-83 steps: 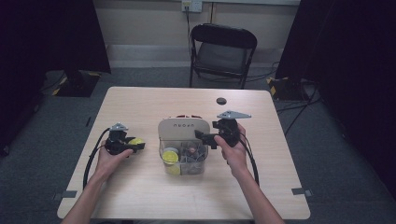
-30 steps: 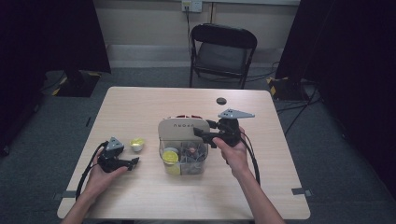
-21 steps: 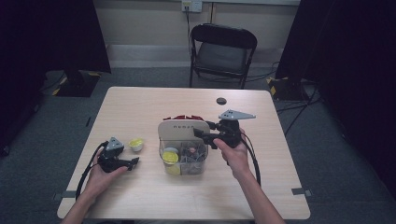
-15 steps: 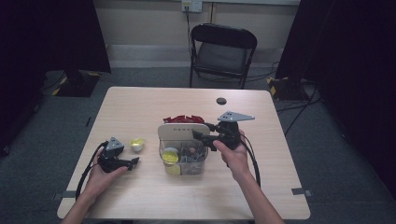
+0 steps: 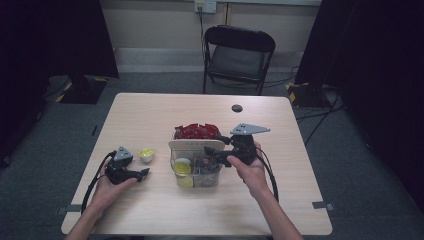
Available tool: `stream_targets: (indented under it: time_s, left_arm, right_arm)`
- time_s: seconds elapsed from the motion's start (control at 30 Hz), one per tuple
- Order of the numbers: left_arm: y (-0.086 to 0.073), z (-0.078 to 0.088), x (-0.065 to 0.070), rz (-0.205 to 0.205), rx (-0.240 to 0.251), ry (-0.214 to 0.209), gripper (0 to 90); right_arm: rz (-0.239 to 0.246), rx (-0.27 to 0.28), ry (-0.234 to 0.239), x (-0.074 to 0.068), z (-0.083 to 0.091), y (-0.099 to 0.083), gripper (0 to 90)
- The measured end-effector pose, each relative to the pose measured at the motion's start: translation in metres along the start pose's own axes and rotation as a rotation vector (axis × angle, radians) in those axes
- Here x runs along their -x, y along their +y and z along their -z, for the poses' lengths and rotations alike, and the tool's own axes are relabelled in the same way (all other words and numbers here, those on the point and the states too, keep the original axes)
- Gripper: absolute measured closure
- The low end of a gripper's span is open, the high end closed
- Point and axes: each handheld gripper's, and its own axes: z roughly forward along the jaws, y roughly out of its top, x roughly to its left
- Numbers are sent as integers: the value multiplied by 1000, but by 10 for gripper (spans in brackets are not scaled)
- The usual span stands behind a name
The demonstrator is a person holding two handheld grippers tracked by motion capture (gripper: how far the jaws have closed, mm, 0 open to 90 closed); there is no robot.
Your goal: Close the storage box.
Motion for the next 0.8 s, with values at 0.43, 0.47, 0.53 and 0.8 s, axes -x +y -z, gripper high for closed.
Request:
stream_targets:
  time_s: [0.43, 0.47, 0.53, 0.8]
  left_arm:
    - [3, -4, -1, 1, 3, -8, 137]
    - [3, -4, -1, 1, 3, -8, 137]
    - [3, -4, -1, 2, 4, -8, 137]
    - [3, -4, -1, 1, 3, -8, 137]
  right_arm:
    - [-1, -15, 17, -4, -1, -6, 277]
    - [-1, -15, 17, -4, -1, -6, 277]
    - [-4, -14, 23, -5, -3, -7, 273]
    - [11, -40, -13, -13, -8, -8, 172]
